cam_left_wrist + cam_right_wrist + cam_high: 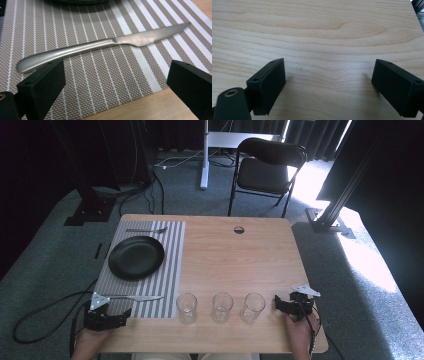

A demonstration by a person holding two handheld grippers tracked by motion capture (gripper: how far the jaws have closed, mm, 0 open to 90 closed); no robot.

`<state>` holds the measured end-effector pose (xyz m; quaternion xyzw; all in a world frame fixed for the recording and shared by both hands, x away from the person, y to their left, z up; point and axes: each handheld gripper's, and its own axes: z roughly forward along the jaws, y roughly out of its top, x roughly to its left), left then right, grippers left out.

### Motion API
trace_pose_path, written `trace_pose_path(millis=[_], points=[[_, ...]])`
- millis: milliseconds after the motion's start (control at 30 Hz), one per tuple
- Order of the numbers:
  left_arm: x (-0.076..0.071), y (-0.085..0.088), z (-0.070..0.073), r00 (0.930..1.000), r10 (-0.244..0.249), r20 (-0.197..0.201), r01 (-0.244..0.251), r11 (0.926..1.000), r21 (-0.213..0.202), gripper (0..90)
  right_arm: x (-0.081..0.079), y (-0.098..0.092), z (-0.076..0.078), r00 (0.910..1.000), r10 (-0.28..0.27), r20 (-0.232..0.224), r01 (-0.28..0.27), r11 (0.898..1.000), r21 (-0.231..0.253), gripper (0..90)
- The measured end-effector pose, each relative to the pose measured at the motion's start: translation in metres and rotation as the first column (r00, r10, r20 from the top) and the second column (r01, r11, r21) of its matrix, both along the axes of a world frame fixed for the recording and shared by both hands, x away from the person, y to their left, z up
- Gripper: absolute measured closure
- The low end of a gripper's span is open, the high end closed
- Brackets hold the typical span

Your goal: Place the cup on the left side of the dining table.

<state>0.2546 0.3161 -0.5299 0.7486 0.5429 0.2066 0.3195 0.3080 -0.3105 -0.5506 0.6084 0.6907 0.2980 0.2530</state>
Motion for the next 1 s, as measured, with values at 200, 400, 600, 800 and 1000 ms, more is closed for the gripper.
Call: trace_pose_path(millis=[200, 400, 600, 800, 1000], points=[[-0.003, 0.003, 0.006, 0.9995, -0.019, 0.026, 0.02, 0.9997, -0.012, 2.6, 0.0, 0.0, 0.0, 1.0, 0.0, 0.0, 0.0, 1.0, 0.0, 11.3], [-0.007, 0.0, 0.01, 0.9981, -0.051, 0.035, 0.052, 0.9986, -0.009, 2.6, 0.0, 0.0, 0.0, 1.0, 0.0, 0.0, 0.0, 1.0, 0.0, 11.3], [-0.009, -0.005, 0.017, 0.9943, -0.09, 0.058, 0.092, 0.9953, -0.031, 2.6, 0.0, 0.0, 0.0, 1.0, 0.0, 0.0, 0.0, 1.0, 0.0, 11.3], [-0.011, -0.015, 0.024, 0.9893, -0.117, 0.087, 0.12, 0.9926, -0.021, 2.6, 0.0, 0.0, 0.0, 1.0, 0.0, 0.0, 0.0, 1.0, 0.0, 11.3], [-0.011, -0.023, 0.031, 0.9832, -0.153, 0.099, 0.156, 0.9874, -0.027, 2.6, 0.0, 0.0, 0.0, 1.0, 0.0, 0.0, 0.0, 1.0, 0.001, 11.3]])
